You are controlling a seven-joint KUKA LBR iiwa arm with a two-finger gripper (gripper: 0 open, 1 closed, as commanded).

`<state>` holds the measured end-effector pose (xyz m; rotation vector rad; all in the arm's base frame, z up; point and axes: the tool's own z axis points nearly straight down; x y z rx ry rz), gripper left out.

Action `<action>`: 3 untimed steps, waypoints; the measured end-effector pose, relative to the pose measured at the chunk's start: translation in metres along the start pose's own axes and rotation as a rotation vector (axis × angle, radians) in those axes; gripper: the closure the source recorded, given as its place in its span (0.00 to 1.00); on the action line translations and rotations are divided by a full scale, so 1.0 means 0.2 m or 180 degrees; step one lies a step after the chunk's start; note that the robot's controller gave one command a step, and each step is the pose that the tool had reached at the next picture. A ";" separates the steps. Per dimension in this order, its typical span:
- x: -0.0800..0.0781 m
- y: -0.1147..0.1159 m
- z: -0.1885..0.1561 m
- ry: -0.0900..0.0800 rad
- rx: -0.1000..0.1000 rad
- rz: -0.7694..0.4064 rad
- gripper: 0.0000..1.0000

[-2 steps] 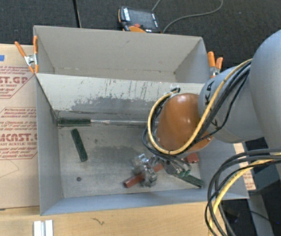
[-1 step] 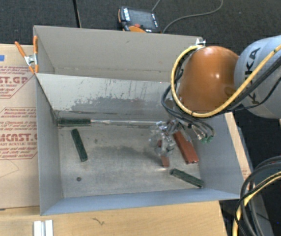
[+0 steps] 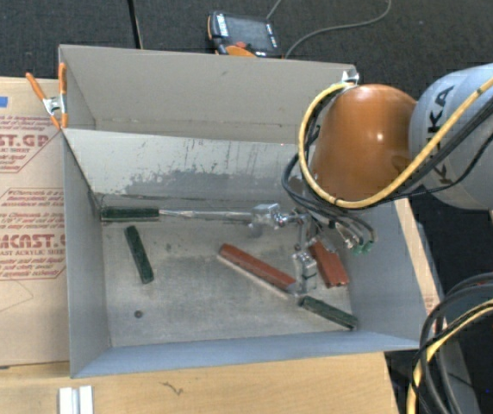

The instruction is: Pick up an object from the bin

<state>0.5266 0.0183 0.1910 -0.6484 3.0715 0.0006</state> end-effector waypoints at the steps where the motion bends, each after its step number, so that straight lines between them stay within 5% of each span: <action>1: -0.23 -0.11 0.60 0.0017 -0.0009 0.0410 0.00; 2: -0.24 -0.11 0.58 -0.0001 -0.0001 0.0407 1.00; 3: -0.21 0.01 -0.15 -0.0025 0.0008 0.0274 1.00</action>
Offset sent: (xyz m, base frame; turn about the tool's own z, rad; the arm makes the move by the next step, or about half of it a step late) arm 0.0517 -0.0019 -0.1158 0.1283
